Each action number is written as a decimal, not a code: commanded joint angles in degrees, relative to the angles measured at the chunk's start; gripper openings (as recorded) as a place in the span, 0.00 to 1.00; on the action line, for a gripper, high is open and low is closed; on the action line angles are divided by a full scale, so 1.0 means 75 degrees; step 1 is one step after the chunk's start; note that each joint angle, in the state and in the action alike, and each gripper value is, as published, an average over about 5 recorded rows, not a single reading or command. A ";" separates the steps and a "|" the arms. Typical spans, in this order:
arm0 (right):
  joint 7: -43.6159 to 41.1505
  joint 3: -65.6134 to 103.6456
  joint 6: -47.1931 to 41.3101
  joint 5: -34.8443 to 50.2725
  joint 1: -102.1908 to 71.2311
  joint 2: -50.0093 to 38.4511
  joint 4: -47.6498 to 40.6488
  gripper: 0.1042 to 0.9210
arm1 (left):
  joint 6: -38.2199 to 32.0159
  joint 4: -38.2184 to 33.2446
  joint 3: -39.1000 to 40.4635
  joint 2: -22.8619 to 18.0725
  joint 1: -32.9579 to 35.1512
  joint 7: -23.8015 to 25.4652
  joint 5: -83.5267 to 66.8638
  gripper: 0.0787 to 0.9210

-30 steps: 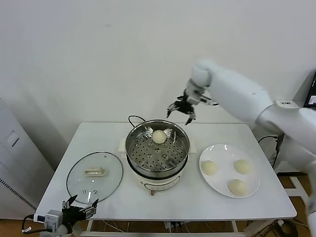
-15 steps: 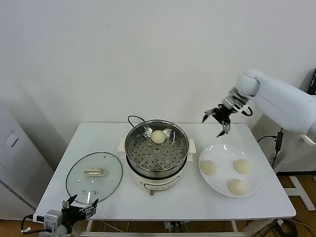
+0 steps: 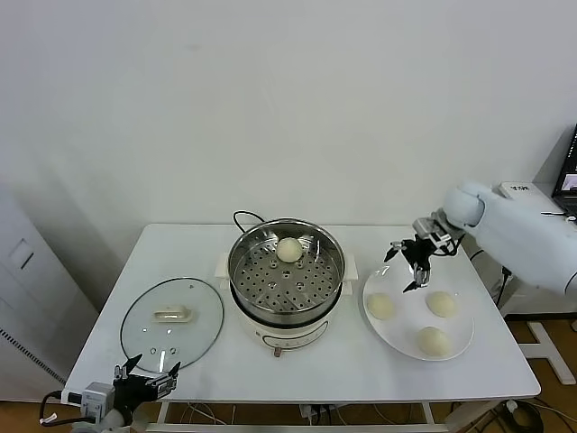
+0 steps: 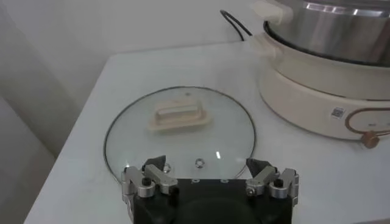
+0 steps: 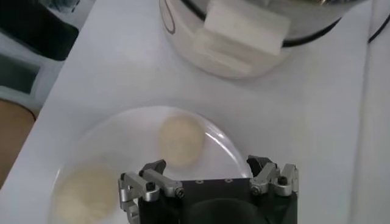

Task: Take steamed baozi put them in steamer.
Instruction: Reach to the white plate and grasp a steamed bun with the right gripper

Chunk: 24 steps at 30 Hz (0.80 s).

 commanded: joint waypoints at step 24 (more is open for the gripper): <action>0.0216 0.1323 -0.0330 -0.0814 -0.1544 0.0774 -0.0904 0.67 | -0.0009 0.0004 -0.0003 -0.0004 0.0024 0.0002 0.0000 0.88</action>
